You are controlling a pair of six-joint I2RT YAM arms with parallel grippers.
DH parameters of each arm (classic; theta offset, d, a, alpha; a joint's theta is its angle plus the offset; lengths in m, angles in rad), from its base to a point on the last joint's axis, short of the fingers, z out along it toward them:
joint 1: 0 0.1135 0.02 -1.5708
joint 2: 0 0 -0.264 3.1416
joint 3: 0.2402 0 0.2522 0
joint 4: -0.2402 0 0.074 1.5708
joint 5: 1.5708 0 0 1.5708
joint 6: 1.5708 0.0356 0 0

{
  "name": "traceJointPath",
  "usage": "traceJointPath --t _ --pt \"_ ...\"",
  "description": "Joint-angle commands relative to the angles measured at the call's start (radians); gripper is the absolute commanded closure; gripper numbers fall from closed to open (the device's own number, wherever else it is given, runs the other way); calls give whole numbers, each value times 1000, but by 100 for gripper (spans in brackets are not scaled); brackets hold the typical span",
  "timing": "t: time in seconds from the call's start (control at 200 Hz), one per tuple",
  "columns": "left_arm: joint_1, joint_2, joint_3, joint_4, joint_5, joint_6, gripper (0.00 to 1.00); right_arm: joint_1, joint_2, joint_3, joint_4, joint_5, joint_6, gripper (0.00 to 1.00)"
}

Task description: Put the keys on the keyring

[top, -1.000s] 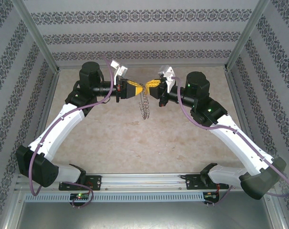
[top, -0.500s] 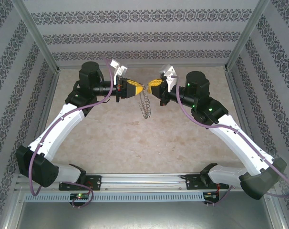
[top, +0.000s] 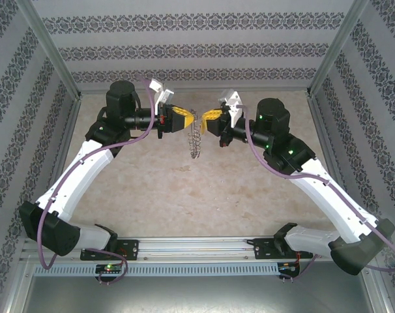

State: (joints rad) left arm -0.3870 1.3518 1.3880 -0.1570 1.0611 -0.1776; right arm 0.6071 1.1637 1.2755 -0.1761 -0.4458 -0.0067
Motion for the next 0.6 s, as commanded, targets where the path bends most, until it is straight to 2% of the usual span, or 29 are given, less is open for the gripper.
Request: traceJointPath --t 0.0,0.24,0.595 --pt "-6 1 27 -12 4 40 100 25 3 41 28 -24 -4 100" --pt "-6 -5 35 -58 -3 78 100 59 25 66 13 25 -31 100" --pt "-6 -6 42 -68 10 90 100 147 51 131 -115 274 -205 100"
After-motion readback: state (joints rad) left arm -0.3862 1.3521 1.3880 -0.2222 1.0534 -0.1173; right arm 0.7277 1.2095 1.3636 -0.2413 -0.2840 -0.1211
